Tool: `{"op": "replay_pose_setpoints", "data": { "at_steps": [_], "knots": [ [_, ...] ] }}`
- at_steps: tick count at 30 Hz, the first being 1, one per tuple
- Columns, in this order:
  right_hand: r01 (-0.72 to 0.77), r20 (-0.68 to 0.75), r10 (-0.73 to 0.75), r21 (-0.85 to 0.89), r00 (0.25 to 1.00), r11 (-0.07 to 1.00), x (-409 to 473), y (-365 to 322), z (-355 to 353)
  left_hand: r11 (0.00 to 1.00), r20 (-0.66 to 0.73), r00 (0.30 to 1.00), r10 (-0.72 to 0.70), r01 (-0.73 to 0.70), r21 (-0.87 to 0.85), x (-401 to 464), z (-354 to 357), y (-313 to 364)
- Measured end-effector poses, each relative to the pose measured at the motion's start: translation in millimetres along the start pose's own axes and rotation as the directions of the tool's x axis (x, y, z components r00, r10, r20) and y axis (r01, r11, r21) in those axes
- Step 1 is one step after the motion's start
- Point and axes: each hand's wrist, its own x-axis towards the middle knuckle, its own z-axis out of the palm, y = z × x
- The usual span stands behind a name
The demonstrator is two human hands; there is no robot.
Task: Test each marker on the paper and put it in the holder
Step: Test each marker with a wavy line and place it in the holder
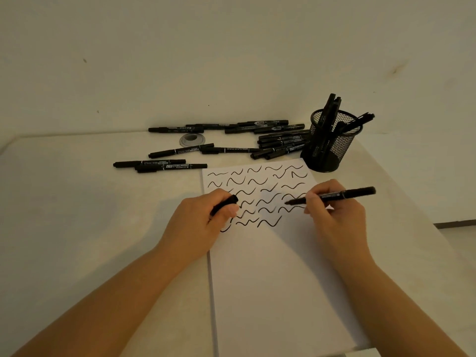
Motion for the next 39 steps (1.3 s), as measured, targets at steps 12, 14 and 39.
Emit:
{"op": "replay_pose_setpoints", "data": {
  "at_steps": [12,14,39],
  "knots": [
    [-0.189,0.269,0.049,0.523,0.962,0.831,3,-12,-4,0.998,0.032,0.999,-0.011,0.013,-0.056,-3,9,5],
    [-0.227,0.313,0.042,0.581,0.949,0.781,4,-10,-4,0.998,0.035,0.999,-0.010,0.012,-0.055,-3,10,5],
    [-0.214,0.496,-0.052,0.463,0.867,0.860,-6,-18,-1,0.982,0.041,0.989,0.143,-0.137,-0.127,-10,6,17]
  ]
}}
